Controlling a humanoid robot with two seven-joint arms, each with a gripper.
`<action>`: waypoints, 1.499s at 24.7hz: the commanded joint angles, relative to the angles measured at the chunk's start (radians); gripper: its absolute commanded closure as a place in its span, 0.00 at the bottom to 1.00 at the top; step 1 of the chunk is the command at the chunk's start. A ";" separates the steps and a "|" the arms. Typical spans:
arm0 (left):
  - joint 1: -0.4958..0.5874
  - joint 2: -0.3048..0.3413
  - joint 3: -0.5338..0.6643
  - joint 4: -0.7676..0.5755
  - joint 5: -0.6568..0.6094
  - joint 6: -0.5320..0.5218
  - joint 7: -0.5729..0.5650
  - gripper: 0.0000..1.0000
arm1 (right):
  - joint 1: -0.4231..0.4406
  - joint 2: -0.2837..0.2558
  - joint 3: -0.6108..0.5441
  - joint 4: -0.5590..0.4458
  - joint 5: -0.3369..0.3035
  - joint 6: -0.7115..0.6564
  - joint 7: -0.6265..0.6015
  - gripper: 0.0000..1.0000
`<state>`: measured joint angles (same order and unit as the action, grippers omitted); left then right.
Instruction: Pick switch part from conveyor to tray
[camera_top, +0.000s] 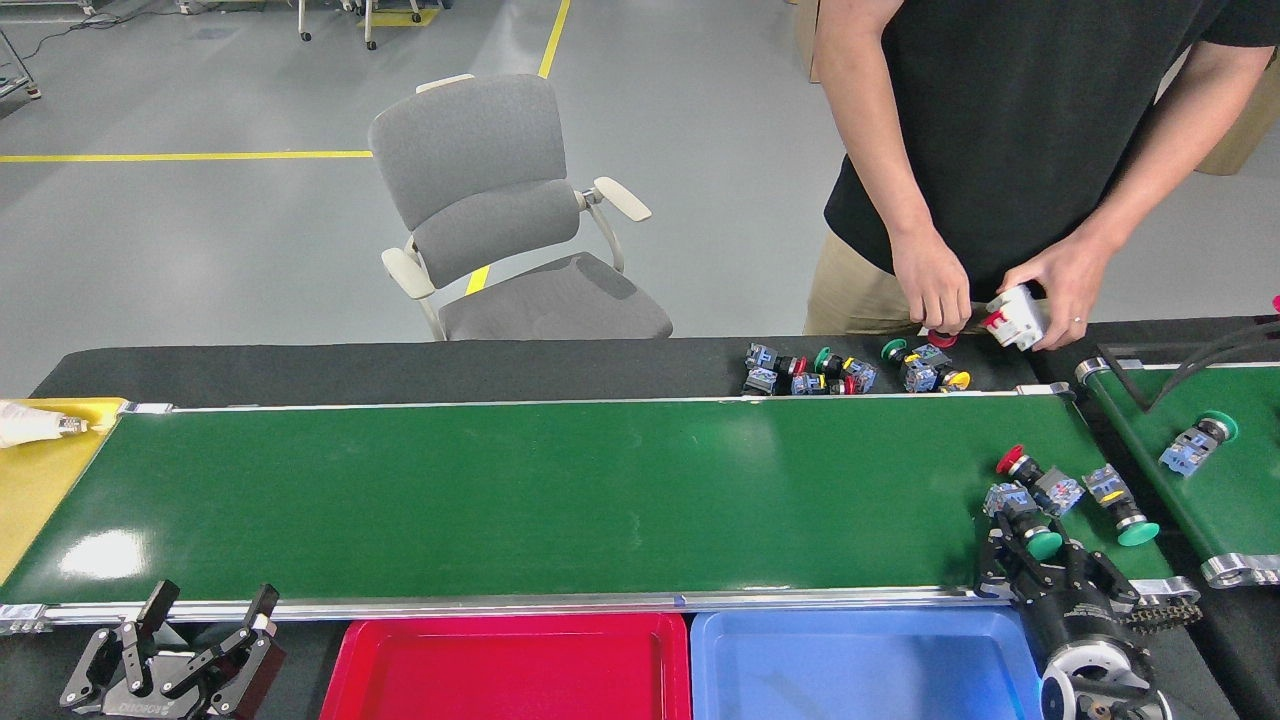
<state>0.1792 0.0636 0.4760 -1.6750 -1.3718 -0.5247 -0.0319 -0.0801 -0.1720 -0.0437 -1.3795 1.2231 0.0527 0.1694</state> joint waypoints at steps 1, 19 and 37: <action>-0.010 0.013 0.001 -0.008 0.000 -0.001 0.003 0.00 | -0.009 -0.006 -0.002 -0.018 -0.002 -0.073 -0.007 0.84; -0.032 0.005 0.004 0.023 -0.001 0.003 0.000 0.00 | 0.014 0.181 0.332 -0.075 0.064 -0.838 -0.076 0.01; -0.023 0.012 0.019 0.028 0.000 0.006 0.001 0.00 | 0.244 0.175 -0.116 -0.305 0.050 -0.156 -0.053 0.02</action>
<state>0.1637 0.0635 0.4929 -1.6380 -1.3723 -0.5208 -0.0358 0.1765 0.0167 -0.1572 -1.6775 1.2762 -0.1873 0.1262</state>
